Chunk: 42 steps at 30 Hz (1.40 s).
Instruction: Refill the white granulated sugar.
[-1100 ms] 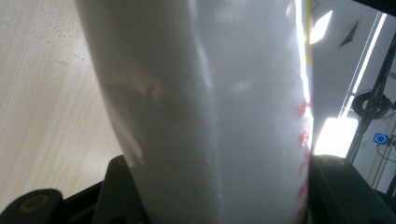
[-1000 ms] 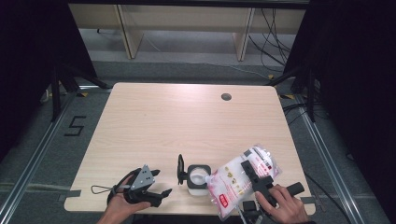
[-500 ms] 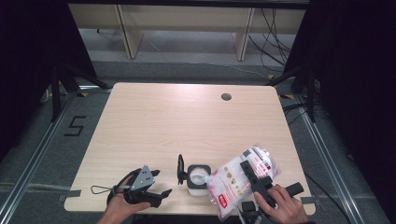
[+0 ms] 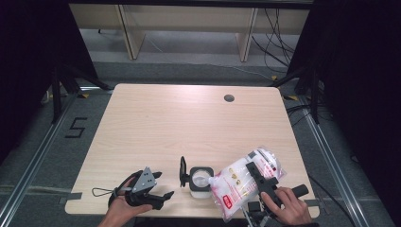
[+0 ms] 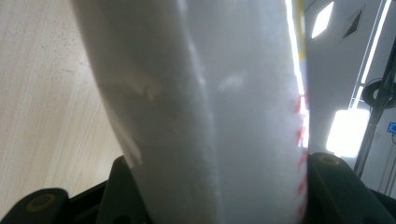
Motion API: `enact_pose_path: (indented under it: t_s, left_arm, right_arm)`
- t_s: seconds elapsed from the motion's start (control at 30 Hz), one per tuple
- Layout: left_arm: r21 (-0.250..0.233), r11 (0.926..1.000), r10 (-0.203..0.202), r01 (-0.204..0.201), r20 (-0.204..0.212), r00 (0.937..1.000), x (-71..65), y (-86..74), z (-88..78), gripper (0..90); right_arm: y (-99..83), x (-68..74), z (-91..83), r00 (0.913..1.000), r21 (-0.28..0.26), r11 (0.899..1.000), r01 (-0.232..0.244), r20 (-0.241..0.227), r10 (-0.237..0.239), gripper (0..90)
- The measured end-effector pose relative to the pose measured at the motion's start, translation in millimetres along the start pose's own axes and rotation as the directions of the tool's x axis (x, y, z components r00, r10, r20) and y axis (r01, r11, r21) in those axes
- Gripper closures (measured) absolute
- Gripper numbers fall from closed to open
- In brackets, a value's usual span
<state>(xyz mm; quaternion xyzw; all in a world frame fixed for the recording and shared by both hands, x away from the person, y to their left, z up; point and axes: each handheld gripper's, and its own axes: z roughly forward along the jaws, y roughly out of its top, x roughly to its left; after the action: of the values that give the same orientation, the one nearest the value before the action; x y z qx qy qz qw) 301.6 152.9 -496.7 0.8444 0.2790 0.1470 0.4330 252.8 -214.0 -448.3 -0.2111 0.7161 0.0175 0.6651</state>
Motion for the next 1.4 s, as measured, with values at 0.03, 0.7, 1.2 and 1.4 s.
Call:
enact_pose_path:
  t_s: [0.03, 0.7, 1.2, 1.4]
  left_arm:
    - [0.005, 1.0, 0.007, -0.007, -0.008, 0.9999, 0.5, 0.1, -0.5, 21.0]
    - [-0.026, 0.9996, -0.014, 0.014, -0.001, 0.9999, -0.3, 0.2, 1.8, 21.0]
    - [0.006, 1.0, 0.007, -0.007, -0.011, 0.9999, 0.0, 0.0, -0.4, 21.0]
    - [0.0, 0.9997, 0.023, -0.023, -0.002, 0.9997, 0.7, 0.4, 0.0, 21.0]
  right_arm:
    - [-0.2, 0.1, 0.0, 1.0, 0.002, 1.0, -0.003, -0.004, 0.003, 53.1]
    - [-2.9, -4.6, -2.3, 0.9999, 0.009, 1.0, -0.004, 0.012, 0.004, 53.3]
    - [0.4, -3.0, -4.3, 1.0, 0.029, 1.0, 0.01, -0.002, -0.01, 53.4]
    - [1.2, -5.1, -3.7, 0.9992, 0.015, 0.999, 0.038, 0.008, -0.038, 53.4]
